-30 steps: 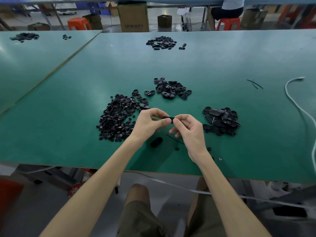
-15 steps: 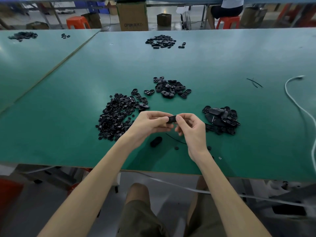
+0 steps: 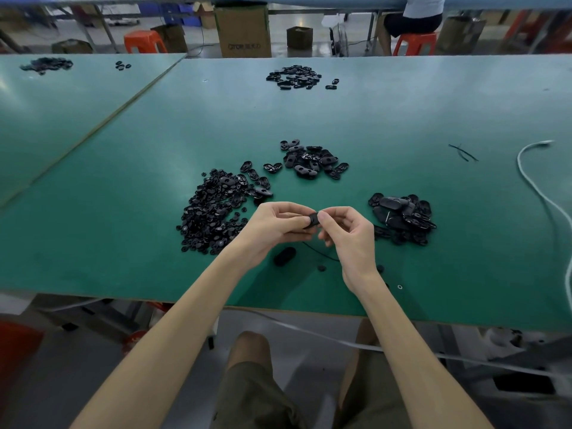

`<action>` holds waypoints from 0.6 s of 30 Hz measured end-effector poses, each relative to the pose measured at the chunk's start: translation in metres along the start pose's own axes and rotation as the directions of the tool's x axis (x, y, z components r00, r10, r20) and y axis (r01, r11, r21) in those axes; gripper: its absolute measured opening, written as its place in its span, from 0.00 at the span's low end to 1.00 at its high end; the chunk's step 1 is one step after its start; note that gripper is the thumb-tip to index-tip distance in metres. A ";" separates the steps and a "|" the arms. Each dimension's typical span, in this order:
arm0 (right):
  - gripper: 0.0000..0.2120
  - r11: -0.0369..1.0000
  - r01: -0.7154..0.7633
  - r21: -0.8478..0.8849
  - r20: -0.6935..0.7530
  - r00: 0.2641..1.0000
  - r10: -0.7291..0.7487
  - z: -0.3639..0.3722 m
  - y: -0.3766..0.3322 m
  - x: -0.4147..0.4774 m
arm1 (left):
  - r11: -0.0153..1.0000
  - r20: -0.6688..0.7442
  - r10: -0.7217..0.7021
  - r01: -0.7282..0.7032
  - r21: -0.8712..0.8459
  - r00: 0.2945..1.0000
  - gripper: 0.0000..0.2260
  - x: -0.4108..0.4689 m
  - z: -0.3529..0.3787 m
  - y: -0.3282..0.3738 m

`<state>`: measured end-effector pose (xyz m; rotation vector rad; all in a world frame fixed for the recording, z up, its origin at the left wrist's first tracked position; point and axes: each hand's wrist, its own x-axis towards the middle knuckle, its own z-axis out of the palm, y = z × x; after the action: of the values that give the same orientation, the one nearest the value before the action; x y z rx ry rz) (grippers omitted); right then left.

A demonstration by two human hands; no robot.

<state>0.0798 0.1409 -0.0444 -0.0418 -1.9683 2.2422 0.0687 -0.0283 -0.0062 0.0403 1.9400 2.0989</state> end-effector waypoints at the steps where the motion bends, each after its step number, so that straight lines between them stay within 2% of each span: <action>1: 0.02 1.000 0.000 -0.001 -0.001 1.000 0.000 0.000 0.000 0.000 | 1.000 -0.001 -0.002 0.001 -0.001 1.000 0.09 0.000 0.000 0.000; 18: 0.03 1.000 0.000 0.002 0.006 1.000 0.000 0.000 -0.003 -0.001 | 0.998 -0.046 0.011 -0.008 0.055 0.999 0.08 0.003 0.003 0.002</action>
<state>0.0806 0.1414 -0.0417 -0.0351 -1.9690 2.2466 0.0667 -0.0245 -0.0045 0.0122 2.0272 2.0705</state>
